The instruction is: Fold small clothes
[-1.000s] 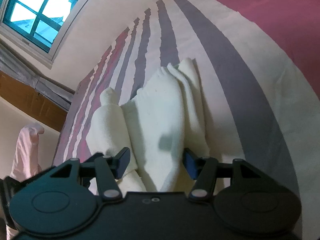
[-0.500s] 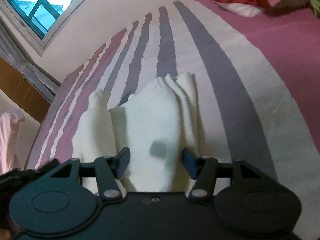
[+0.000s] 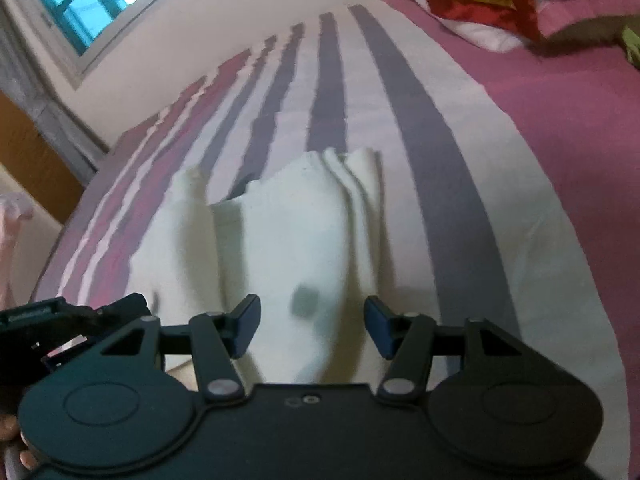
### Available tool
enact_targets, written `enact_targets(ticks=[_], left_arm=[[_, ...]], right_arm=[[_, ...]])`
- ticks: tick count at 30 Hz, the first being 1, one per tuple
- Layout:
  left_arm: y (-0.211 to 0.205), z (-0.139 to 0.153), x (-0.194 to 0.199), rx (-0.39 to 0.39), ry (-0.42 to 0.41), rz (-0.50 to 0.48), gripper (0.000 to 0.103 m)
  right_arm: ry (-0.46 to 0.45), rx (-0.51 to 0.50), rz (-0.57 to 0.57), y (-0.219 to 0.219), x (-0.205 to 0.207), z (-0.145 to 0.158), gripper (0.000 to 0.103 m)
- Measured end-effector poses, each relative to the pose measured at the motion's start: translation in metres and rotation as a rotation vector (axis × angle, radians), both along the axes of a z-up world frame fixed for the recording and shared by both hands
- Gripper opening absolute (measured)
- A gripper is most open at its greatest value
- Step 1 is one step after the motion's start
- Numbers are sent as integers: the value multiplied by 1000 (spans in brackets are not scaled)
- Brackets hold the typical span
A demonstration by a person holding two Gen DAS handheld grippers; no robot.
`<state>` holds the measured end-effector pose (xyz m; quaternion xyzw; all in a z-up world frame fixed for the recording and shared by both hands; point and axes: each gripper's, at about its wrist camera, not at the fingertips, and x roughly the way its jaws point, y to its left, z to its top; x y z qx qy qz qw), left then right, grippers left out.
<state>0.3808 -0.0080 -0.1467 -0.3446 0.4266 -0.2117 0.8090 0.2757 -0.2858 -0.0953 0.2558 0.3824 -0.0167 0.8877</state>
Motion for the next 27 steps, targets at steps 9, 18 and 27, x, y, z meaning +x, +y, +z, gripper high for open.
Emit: enact_targets(ticks=[9, 18, 27], left_arm=[[0, -13, -1, -50, 48, 11, 8], [2, -18, 6, -102, 54, 46, 63], [20, -5, -12, -17, 80, 96, 78]], right_arm=[[-3, -85, -10, 20, -34, 3, 56], [-25, -140, -86, 10, -42, 7, 56], [-71, -140, -8, 35, -31, 14, 58]])
